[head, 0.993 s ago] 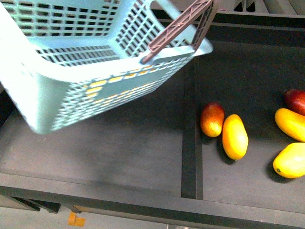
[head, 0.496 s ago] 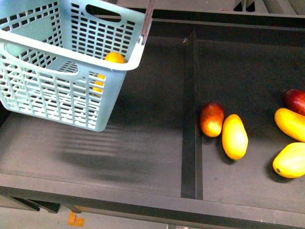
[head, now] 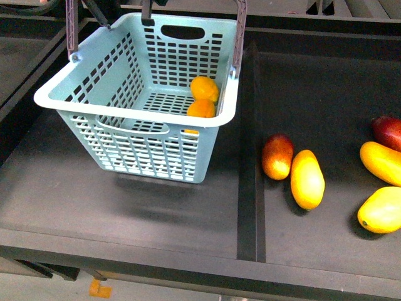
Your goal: Pick lemon and mango into basket
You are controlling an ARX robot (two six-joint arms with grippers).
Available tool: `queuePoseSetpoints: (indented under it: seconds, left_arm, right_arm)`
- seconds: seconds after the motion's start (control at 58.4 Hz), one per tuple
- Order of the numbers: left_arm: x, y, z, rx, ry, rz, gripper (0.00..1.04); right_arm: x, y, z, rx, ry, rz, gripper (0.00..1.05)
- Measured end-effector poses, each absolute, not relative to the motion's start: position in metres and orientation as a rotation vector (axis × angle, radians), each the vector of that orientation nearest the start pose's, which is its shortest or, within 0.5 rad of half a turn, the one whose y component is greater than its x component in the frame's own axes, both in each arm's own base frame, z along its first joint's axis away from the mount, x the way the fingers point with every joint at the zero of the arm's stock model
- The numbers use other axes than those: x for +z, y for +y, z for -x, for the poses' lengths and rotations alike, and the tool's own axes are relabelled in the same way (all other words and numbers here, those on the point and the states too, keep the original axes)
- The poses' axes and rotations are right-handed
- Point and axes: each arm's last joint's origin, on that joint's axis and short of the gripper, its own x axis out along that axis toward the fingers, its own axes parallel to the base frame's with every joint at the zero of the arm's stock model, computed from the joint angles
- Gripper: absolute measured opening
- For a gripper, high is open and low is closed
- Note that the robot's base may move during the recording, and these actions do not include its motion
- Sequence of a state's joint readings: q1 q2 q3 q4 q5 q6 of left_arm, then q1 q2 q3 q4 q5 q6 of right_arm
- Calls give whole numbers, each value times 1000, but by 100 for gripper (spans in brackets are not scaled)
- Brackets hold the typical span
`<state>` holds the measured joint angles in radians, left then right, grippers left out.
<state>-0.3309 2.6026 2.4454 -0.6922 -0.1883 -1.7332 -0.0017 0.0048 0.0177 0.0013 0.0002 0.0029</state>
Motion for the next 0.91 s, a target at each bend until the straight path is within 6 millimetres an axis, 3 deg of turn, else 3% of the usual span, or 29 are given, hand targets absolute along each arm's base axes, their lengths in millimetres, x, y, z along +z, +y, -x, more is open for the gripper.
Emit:
queuePoseSetpoints:
  seconds: [0.308,0.445,0.548,0.702,0.856,0.907]
  left_arm:
    - [179,-163,-511,587,785,1368,5]
    - [174,-155,-487,624,807,1373,5]
    - [176,-143,-461,704,798,1382,31]
    - [187,-133,-455,713,695,1403,57]
    - [219,-122,-445,698,603,1423,85]
    - [233,-112,-430,727,565,1392,99]
  right_arm:
    - [169,0,-97,-2,-14,-3,96]
    - [169,0,-97,-2,-14,-3,96]
    - [169,0,-97,-2,-14,-3,96]
    - [169,0,-97,-2,-14,-3,96]
    - [169,0,-97,-2,-14,-3,96]
    - [169,0,-97,-2,-14,-3,96]
